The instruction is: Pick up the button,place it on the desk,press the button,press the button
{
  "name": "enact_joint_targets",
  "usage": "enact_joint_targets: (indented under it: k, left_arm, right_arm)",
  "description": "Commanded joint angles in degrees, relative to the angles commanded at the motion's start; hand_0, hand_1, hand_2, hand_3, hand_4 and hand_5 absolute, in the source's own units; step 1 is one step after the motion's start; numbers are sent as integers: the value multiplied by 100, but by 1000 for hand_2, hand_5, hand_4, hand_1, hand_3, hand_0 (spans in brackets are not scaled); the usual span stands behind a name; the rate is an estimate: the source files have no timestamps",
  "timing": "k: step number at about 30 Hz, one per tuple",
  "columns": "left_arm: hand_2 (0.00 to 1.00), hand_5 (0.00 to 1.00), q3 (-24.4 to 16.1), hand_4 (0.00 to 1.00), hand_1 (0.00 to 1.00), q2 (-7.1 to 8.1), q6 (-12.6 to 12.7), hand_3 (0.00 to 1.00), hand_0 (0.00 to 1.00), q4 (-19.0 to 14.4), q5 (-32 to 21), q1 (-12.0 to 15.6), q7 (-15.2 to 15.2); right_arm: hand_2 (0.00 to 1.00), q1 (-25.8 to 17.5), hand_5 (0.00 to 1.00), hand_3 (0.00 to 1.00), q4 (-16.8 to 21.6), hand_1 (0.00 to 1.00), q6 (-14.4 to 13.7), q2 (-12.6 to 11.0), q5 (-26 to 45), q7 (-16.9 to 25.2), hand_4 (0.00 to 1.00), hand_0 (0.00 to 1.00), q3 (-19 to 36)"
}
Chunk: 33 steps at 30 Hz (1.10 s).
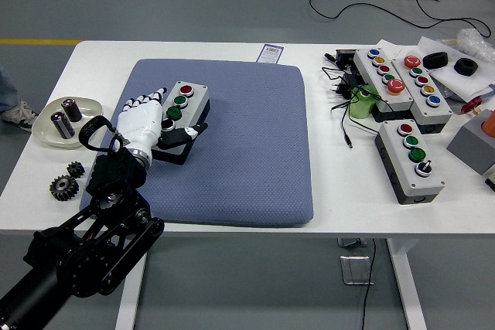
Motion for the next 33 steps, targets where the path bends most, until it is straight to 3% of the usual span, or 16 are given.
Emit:
enact_joint_targets:
  k: [8, 9, 12, 14, 15, 23, 32, 33]
  left_arm:
    - [998, 769, 120, 998, 998, -112, 8, 998, 998, 336, 0, -129, 0]
    - [998, 715, 120, 998, 998, -119, 11, 998, 998, 361, 0, -147, 0]
    - [998, 715, 120, 998, 998, -127, 27, 998, 998, 403, 0, -183, 0]
    - [998, 715, 87, 998, 998, -145, 90, 998, 998, 429, 0, -200, 0]
    - [998, 657, 71, 998, 998, -153, 137, 998, 998, 439, 0, -204, 0]
    - [998, 645, -133, 998, 998, -157, 330, 998, 981, 630, 0, -225, 0]
    - [998, 660, -142, 998, 998, -157, 104, 998, 974, 927, 0, -309, 0]
    - [998, 649, -142, 998, 998, -157, 91, 998, 934, 959, 0, -322, 0]
  right_arm:
    - [674, 13, 173, 624, 0, 658, -6, -7, 35, 5, 310, 673, -55]
    - [674, 14, 173, 624, 0, 658, -9, -10, 42, 7, 310, 673, -60]
    - [674, 10, 173, 624, 0, 658, -14, -14, 50, 12, 310, 673, -66]
    - [674, 15, 173, 624, 0, 658, -15, -18, 44, 12, 310, 673, -68]
    - [674, 18, 173, 624, 0, 658, -15, -18, 35, 11, 310, 673, -62]
    - [674, 26, 173, 624, 0, 658, -12, -16, -15, 3, 310, 673, -28]
    - [674, 29, 173, 624, 0, 658, -6, -22, -47, -2, 310, 673, -22]
    - [674, 28, 173, 624, 0, 658, -7, -22, -44, -2, 310, 673, -26]
